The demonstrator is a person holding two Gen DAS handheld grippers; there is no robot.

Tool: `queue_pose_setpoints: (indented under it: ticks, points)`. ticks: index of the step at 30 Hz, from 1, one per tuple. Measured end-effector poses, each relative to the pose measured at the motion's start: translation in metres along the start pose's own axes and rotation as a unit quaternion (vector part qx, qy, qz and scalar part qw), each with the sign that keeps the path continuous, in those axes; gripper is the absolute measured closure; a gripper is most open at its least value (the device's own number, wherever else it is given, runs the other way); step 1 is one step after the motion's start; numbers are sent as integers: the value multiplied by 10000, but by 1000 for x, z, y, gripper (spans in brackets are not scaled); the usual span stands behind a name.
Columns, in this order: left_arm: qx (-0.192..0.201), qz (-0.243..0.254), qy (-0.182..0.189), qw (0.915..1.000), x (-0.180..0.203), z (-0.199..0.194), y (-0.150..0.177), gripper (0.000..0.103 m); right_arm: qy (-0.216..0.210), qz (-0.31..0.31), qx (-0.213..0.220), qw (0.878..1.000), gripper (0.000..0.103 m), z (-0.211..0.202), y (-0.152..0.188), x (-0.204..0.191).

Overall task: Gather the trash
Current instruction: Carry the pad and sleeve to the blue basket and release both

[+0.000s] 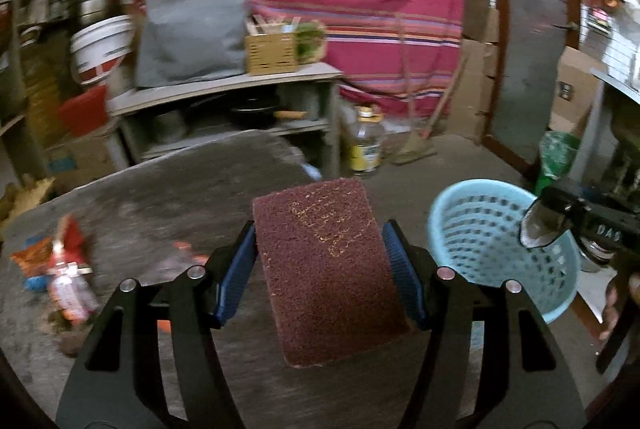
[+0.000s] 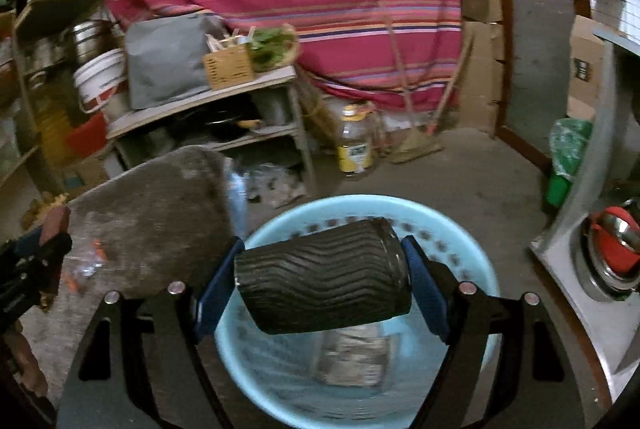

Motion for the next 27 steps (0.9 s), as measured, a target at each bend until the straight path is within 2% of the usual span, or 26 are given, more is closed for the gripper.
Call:
queue_pose_setpoints:
  ticks: [9,18,23,27]
  points:
    - [-20,375,472,9982,91,21,0,41,244,120,44,9996,25,-7,0,40]
    - [-12,458,723,9963,147,34,-10,41,309,585,-20,9978,25,-3,8,82]
    - [-138,422,903,9949,167,42,-15,40,383,746,4,9965,25,-3,10,97]
    - [-160,426,844,9954,165,42,-16,24,398,766,-21,9963,25,-3,11,99]
Point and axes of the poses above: each gripper's, at about its wrist camera, not at the fingertips, and z roughly the way its jaws point, x to its right, y to its underside, the point moved 4 cm from there along z, roughly the way its jaws point, and after that the axes turned 8 degrees about -y, right-handed, at the moved point
